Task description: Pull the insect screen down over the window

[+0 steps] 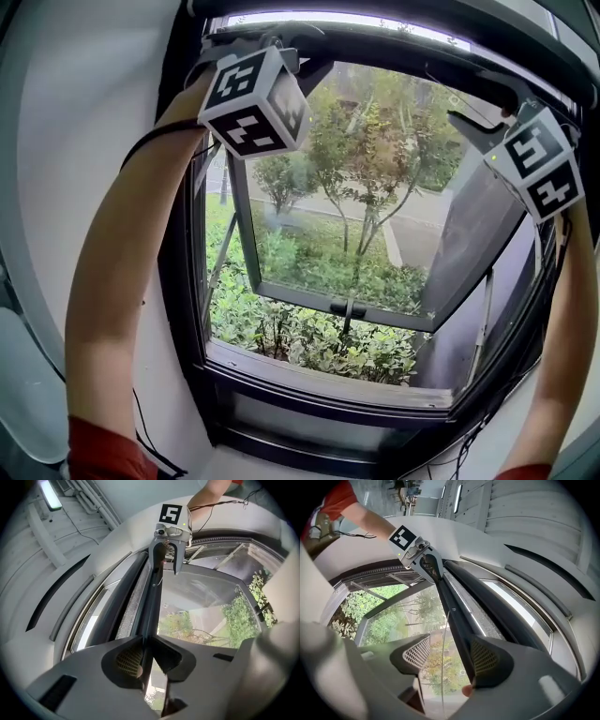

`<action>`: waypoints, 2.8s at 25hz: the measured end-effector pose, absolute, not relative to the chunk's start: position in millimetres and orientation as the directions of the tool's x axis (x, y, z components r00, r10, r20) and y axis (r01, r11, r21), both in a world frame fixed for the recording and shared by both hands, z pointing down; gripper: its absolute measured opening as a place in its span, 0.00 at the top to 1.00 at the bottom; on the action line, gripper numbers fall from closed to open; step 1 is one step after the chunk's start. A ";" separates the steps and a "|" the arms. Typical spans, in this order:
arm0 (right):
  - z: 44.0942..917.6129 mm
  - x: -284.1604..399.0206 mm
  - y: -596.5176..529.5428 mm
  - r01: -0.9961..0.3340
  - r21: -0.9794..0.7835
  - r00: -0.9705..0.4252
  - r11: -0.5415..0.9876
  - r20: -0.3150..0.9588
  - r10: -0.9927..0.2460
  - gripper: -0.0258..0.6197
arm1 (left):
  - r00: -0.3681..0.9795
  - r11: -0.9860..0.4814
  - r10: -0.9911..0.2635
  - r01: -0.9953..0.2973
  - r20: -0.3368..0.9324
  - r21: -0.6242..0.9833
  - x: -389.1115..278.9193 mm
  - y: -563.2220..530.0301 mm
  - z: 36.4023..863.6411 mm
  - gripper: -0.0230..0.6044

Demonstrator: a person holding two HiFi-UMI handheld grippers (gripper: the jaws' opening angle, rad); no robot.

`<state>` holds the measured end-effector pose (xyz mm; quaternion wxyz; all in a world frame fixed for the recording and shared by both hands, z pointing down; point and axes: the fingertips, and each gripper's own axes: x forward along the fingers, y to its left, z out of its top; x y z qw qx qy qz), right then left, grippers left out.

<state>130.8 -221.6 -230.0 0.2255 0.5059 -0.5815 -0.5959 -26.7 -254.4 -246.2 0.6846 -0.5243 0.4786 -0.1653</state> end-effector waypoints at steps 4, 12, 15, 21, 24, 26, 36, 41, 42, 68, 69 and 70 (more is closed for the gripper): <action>-212.3 132.9 -224.8 -0.291 0.938 -0.383 -0.187 -0.293 -0.876 0.53 | 0.499 0.380 -0.728 -0.278 -0.470 -0.882 -26.8 -256.4 -232.5 0.86; -185.7 134.2 -221.1 -0.262 0.954 -0.379 -0.143 -0.238 -0.894 0.53 | 0.514 0.356 -0.736 -0.260 -0.441 -0.897 -24.9 -252.7 -207.1 0.86; -172.3 135.4 -220.2 -0.254 0.958 -0.376 -0.131 -0.222 -0.899 0.53 | 0.518 0.342 -0.747 -0.239 -0.417 -0.909 -23.7 -252.3 -193.1 0.86; -151.8 135.1 -221.8 -0.237 0.964 -0.371 -0.121 -0.205 -0.906 0.53 | 0.526 0.315 -0.760 -0.215 -0.381 -0.925 -23.4 -254.4 -168.0 0.81; -142.6 133.8 -222.4 -0.239 0.965 -0.373 -0.108 -0.194 -0.908 0.53 | 0.533 0.302 -0.758 -0.224 -0.376 -0.927 -24.3 -254.9 -158.6 0.81; -134.3 132.8 -222.7 -0.231 0.967 -0.369 -0.103 -0.185 -0.911 0.53 | 0.535 0.294 -0.759 -0.227 -0.371 -0.928 -25.4 -255.3 -150.5 0.81; -72.6 133.9 -222.5 -0.187 0.980 -0.352 -0.063 -0.127 -0.927 0.53 | 0.510 0.225 -0.812 -0.175 -0.284 -0.959 -26.1 -254.4 -89.8 0.80; -38.5 135.5 -219.6 -0.158 0.987 -0.327 -0.022 -0.073 -0.942 0.56 | 0.501 0.201 -0.832 -0.128 -0.238 -0.971 -25.7 -250.9 -54.5 0.80; -31.9 135.7 -218.2 -0.149 0.989 -0.324 -0.018 -0.066 -0.944 0.57 | 0.504 0.196 -0.832 -0.128 -0.233 -0.972 -25.8 -250.0 -47.8 0.80; 81.1 135.6 -212.4 -0.205 0.978 -0.335 0.029 -0.043 -0.941 0.59 | 0.551 0.059 -0.812 -0.249 -0.192 -0.967 -24.5 -241.2 68.6 0.79; 80.7 135.4 -212.0 -0.214 0.976 -0.333 0.040 -0.035 -0.942 0.61 | 0.552 0.048 -0.812 -0.260 -0.189 -0.964 -24.9 -241.0 68.0 0.79; 79.8 135.3 -211.7 -0.221 0.974 -0.333 0.048 -0.029 -0.943 0.61 | 0.553 0.040 -0.812 -0.267 -0.187 -0.963 -25.2 -240.8 67.3 0.79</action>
